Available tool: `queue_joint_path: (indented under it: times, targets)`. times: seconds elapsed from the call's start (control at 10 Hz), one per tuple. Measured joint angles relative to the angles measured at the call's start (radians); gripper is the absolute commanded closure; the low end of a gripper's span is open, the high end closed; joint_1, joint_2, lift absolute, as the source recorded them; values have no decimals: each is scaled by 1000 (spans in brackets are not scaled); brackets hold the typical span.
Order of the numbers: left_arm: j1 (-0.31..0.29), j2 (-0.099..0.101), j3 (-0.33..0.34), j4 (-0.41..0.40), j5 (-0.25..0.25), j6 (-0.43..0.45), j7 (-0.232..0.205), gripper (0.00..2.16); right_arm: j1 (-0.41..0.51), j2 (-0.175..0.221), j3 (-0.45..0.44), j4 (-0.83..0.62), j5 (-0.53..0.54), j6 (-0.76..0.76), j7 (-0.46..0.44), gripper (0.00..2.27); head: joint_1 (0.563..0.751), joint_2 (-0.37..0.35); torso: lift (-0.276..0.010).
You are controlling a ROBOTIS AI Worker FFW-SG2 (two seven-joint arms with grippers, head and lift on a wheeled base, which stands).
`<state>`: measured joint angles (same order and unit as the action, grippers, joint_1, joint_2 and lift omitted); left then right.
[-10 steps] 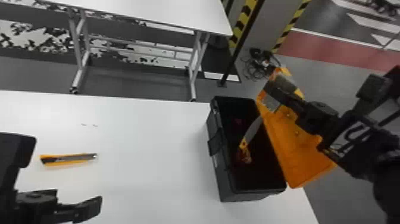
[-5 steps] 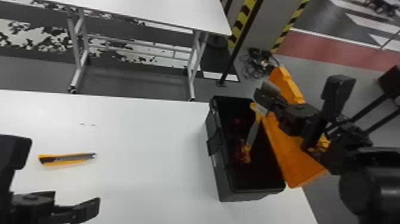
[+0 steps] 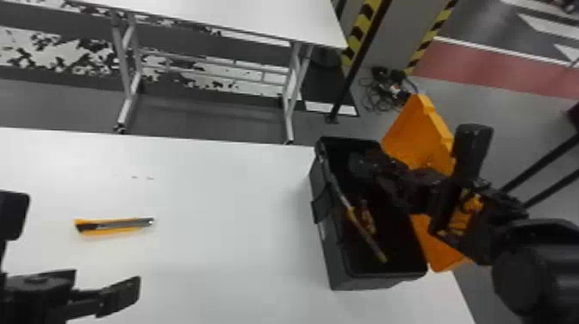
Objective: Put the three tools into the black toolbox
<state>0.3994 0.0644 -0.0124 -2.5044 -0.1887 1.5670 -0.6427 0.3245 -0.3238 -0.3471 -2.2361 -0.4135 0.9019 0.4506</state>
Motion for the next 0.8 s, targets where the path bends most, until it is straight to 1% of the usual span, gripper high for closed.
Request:
queue_joint_path:
  times: [0.1,0.2,0.3,0.4,0.5,0.6,0.7,0.8]
  targets:
    - [10,0,19,-1,8,0,8,29,12,16,10,-15,-69,62,12,60,695,-180,-51]
    - [21,-1,26,-1,13,0,28,33,25,56,35,-25,-94,84,28,60,695,-115,-51]
    - [36,-1,28,-1,12,0,50,36,41,93,72,-27,-99,92,37,63,695,-50,-51]
    - [49,3,28,-1,4,0,60,39,58,123,111,-27,-101,95,40,63,695,-23,-51]
    - [56,9,33,0,-4,0,60,39,73,145,142,-27,-105,96,44,63,695,36,-51]
    - [57,18,44,4,-8,0,59,36,87,159,168,-27,-108,96,46,63,695,92,-51]
    - [52,31,51,12,-13,0,55,33,99,169,186,-27,-115,98,55,63,695,119,-51]
    - [43,57,53,20,-32,0,48,33,108,174,208,-27,-122,104,60,63,695,168,-51]
